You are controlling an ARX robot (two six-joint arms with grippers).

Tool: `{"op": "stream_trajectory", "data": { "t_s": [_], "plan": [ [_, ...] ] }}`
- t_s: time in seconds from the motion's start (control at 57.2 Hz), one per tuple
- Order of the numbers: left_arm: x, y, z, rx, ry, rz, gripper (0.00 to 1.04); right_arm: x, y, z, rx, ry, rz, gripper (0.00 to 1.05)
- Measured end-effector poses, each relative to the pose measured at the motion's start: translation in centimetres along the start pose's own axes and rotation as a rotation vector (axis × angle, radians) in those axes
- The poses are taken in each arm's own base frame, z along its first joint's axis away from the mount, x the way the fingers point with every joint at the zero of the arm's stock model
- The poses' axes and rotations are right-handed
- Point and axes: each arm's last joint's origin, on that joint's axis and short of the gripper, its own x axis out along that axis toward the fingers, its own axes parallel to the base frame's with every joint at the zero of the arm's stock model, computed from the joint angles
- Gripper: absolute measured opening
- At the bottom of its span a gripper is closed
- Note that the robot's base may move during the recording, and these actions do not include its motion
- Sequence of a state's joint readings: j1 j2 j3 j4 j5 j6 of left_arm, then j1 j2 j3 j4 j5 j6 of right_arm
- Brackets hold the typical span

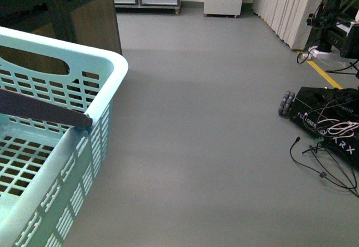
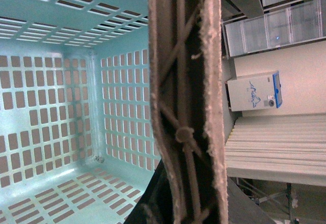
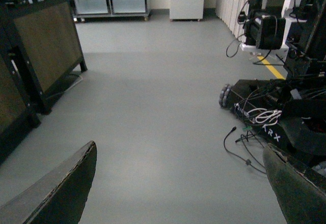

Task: Pick lemon and mango into basket

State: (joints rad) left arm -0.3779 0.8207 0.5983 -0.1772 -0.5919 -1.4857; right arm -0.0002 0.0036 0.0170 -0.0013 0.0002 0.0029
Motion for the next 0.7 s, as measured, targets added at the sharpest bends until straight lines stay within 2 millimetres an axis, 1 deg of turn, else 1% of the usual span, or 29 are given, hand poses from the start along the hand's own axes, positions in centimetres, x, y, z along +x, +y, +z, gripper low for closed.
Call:
{"op": "stream_trajectory", "data": {
  "t_s": [0.699],
  "plan": [
    [-0.01, -0.05, 0.01, -0.001, 0.0, -0.001, 0.06, 0.0, 0.0, 0.0, 0.0, 0.0, 0.0, 0.96]
  ]
}}
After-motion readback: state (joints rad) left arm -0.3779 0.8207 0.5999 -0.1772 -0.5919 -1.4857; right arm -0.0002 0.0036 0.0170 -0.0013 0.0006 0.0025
